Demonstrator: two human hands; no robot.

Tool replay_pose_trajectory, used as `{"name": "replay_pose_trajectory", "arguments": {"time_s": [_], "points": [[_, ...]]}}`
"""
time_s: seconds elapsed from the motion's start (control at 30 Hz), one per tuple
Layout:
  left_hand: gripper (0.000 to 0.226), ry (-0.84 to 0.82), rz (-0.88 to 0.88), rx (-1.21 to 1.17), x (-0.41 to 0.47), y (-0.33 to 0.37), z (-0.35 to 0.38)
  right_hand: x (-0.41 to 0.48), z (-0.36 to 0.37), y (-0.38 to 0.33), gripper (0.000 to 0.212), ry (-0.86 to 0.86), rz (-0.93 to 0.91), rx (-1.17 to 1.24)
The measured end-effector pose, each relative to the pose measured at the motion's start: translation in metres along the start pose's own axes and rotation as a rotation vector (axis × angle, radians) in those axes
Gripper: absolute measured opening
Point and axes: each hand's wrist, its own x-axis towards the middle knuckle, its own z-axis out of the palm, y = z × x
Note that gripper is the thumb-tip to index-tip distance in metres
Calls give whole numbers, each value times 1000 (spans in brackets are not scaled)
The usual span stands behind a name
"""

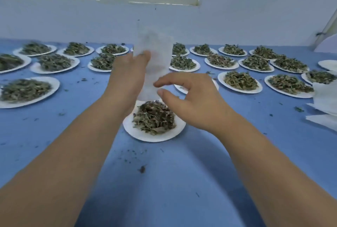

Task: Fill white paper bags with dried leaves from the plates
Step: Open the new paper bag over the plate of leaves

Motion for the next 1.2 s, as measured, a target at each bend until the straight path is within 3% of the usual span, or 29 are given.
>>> {"name": "replay_pose_trajectory", "arguments": {"time_s": [0.1,0.17,0.2,0.4,0.57,0.7,0.8,0.9,1.07,1.2], "points": [[30,90,357,480,11,-11,-47,26,21,-7,19,55,58,60],[20,113,448,575,15,-17,-73,40,31,-12,21,87,67,85],[26,122,468,596,16,-21,-83,44,36,-14,22,100,61,86],[27,220,325,490,6,-45,-99,40,67,-12,26,44,81,94],[18,118,325,430,2,-43,-91,35,77,-11,13,85,80,99],[14,6,256,575,0,-44,-93,34,72,-8,11,112,39,-17],[41,-226,188,708,-3,-44,-96,34,64,-12,14,136,-33,-73],[65,-389,177,605,-10,-40,-93,26,64,-16,13,41,-82,-50],[75,-505,121,520,-10,-36,-98,19,69,-21,14,-45,-106,37],[75,-450,135,598,-8,-40,-101,16,67,-22,12,-133,-85,117]]}}
